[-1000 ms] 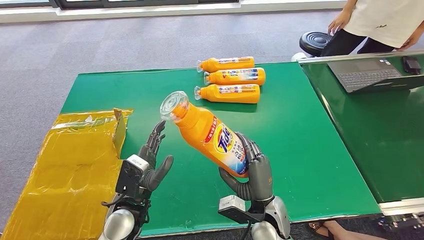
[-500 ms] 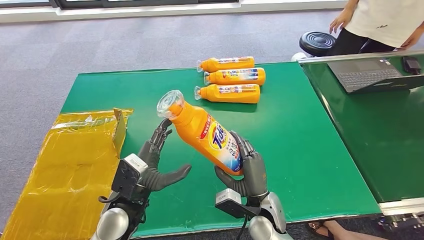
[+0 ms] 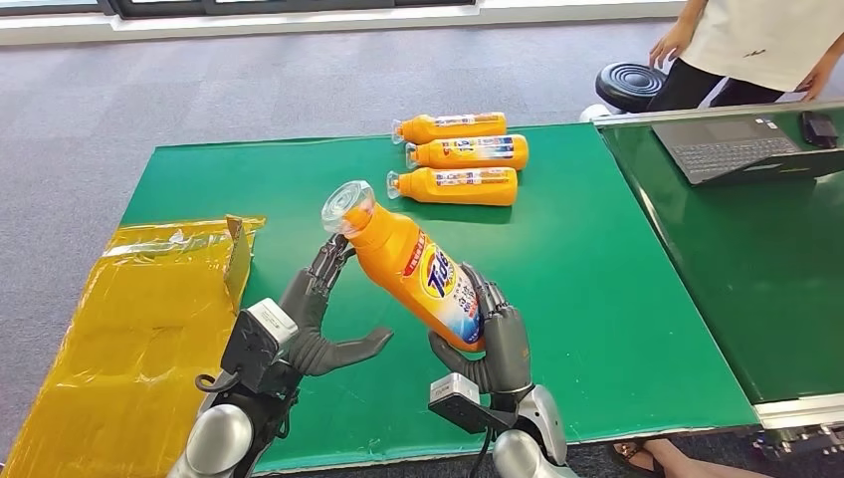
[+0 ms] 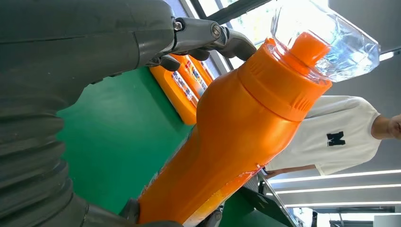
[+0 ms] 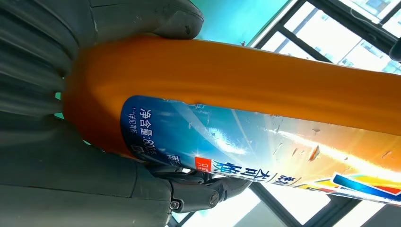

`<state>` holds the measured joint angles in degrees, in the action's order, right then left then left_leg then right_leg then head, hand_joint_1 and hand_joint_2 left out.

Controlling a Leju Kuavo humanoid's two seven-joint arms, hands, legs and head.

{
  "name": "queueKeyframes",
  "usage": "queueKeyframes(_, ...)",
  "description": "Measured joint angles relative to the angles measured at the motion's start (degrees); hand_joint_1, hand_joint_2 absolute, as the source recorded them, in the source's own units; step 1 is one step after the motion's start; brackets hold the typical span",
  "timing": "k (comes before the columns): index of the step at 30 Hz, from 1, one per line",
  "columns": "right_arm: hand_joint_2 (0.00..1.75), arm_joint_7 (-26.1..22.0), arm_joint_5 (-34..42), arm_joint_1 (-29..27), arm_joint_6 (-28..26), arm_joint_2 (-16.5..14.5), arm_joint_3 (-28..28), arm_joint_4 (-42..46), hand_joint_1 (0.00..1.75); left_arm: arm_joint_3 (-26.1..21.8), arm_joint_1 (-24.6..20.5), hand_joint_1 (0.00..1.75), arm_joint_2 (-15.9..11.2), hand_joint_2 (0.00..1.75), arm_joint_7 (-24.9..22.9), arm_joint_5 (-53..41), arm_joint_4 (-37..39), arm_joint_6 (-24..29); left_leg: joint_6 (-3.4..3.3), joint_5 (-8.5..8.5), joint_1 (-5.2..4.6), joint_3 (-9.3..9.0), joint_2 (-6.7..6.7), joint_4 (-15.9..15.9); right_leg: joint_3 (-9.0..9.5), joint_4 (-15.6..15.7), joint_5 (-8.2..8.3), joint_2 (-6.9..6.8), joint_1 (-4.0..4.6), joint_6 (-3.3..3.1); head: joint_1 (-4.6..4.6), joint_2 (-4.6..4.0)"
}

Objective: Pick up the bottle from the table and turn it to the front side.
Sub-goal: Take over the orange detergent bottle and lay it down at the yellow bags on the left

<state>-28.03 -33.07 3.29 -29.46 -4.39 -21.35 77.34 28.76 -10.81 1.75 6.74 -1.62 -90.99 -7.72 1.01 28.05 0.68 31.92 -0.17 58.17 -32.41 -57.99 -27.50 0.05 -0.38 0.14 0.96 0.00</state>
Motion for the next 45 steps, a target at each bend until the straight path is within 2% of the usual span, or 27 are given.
queueKeyframes(7,1.75,0.08,0.15,0.0,-0.02,-1.04,1.1,-0.53,1.75,1.47,-4.42,0.0,1.18,1.75,-2.47,3.13,3.44,-0.66,0.0,0.0,0.0,0.0,-0.01,0.0,-0.01,0.0,0.01,0.0,-0.01,0.01,0.0,0.0)
queueKeyframes(14,1.75,0.35,-0.31,0.1,-0.27,-1.49,2.08,-0.56,1.75,4.07,-8.49,0.0,4.03,1.75,-0.62,-7.44,9.32,8.53,-0.01,0.0,-0.03,0.01,0.01,0.02,-0.01,0.0,0.03,0.0,-0.03,0.02,-0.01,0.0)
queueKeyframes(19,1.75,0.4,-0.39,0.78,-0.15,-1.74,2.28,-0.56,1.75,5.67,-9.3,0.0,5.47,1.75,1.77,-14.17,11.64,15.36,-0.01,0.0,-0.06,0.02,0.01,0.01,-0.02,0.0,0.03,0.01,-0.02,0.02,0.0,0.0)
queueKeyframes(22,1.75,0.51,-0.39,0.86,0.01,-1.78,2.33,-0.56,1.75,6.61,-9.29,0.0,5.81,1.75,2.43,-16.14,12.6,17.41,-0.01,0.0,-0.06,0.03,0.0,0.01,-0.02,0.0,0.02,0.01,-0.02,0.02,0.0,0.0)
queueKeyframes(28,1.75,0.58,-0.17,0.89,0.1,-1.78,2.43,-0.68,1.75,7.44,-9.37,0.0,6.23,1.75,2.36,-15.89,13.85,17.47,-0.01,0.0,-0.06,0.04,0.0,0.01,-0.02,0.0,0.02,0.01,-0.02,0.02,0.0,0.0)
queueKeyframes(36,1.75,0.33,1.1,1.48,-0.14,-1.91,2.44,-2.17,1.75,8.76,-10.2,0.0,6.9,1.75,0.11,-8.77,15.45,12.7,-0.01,-0.01,-0.06,0.06,-0.01,0.01,-0.01,0.0,0.03,0.0,-0.03,0.02,-0.02,0.0)
queueKeyframes(45,1.75,0.34,1.27,1.99,-0.33,-1.91,2.44,-3.45,1.75,8.81,-10.4,0.0,6.99,1.75,-0.3,-7.11,16.18,11.71,-0.01,-0.01,-0.06,0.06,-0.01,0.01,-0.02,0.0,0.02,0.0,-0.02,0.02,-0.02,0.0)
